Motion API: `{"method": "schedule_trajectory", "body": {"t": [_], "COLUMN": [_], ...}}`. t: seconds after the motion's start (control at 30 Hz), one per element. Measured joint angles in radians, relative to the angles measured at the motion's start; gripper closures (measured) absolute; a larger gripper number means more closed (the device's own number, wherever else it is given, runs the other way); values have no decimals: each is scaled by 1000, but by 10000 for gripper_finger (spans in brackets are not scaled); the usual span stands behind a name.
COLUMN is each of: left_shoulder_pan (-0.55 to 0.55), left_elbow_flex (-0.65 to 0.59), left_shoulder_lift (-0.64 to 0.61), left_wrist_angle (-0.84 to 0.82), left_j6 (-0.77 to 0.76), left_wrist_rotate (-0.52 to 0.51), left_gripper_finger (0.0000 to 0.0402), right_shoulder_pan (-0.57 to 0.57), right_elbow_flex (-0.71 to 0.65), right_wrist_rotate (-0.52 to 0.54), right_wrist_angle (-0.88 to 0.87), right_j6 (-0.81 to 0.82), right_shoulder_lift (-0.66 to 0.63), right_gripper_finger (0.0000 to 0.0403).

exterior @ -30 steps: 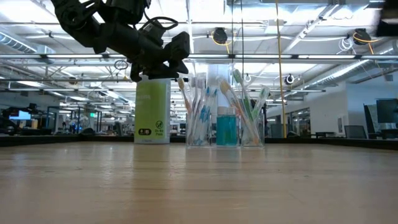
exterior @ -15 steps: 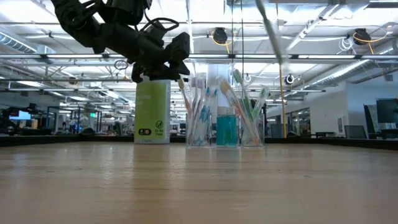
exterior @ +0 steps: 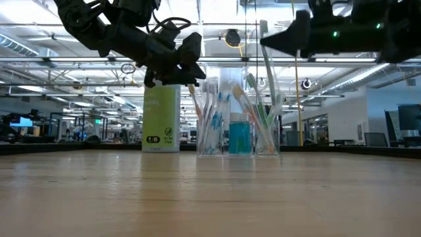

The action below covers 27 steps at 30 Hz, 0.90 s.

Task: Pick & Place toothbrushing station
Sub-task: Put the green toothbrush into the transparent organizer

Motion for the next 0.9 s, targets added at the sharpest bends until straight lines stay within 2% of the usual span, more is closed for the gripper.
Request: {"method": "schedule_trajectory", "body": {"t": [0.13,0.23,0.43,0.7,0.9], "left_shoulder_pan": [0,0,1,1,1], "left_elbow_flex": [0,0,0,0,0], "left_shoulder_lift": [0,0,0,0,0], "left_wrist_angle": [0,0,-23,-39,-57], "left_j6": [7,8,7,10,10], "left_wrist_rotate": [0,1,2,3,3], "left_gripper_finger": [245,245,245,245,245], "right_shoulder_pan": [-78,-131,-186,-205,-205], "right_elbow_flex": [-33,-33,-32,-32,-31], "right_wrist_rotate": [-10,-66,-107,-106,-98], "right_wrist_angle": [95,167,268,139,33], "right_j6": [45,52,84,259,276], "right_shoulder_lift": [74,131,196,250,259], "right_gripper_finger": [395,395,395,394,394]}}
